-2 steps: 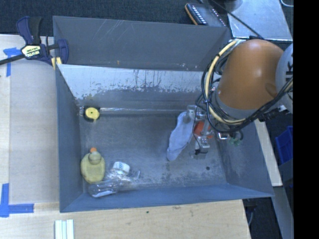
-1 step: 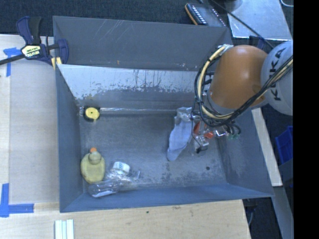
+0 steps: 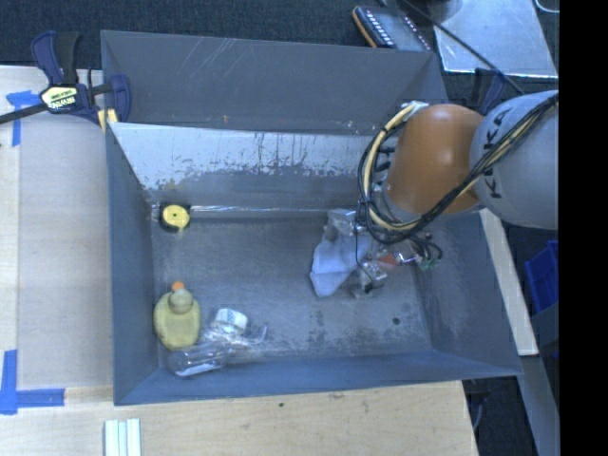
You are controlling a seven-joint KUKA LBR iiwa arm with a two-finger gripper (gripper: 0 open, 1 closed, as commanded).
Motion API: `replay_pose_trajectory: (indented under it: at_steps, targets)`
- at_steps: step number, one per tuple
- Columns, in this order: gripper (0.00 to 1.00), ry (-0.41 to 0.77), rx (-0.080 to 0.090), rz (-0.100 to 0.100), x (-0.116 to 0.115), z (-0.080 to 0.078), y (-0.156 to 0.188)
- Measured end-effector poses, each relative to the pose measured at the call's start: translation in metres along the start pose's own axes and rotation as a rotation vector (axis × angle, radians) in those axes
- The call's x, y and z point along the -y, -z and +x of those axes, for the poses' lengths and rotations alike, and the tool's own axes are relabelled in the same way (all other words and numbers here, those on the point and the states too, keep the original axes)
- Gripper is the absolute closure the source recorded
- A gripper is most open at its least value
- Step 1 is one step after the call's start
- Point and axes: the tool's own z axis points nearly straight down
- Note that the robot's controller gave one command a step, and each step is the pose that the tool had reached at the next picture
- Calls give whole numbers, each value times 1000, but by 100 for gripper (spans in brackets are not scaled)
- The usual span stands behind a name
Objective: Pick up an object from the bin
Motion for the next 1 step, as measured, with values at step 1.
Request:
replay_pose_trajectory:
  at_steps: [1]
  targets:
    - [0, 262, 0, 0, 1, -26, 0]
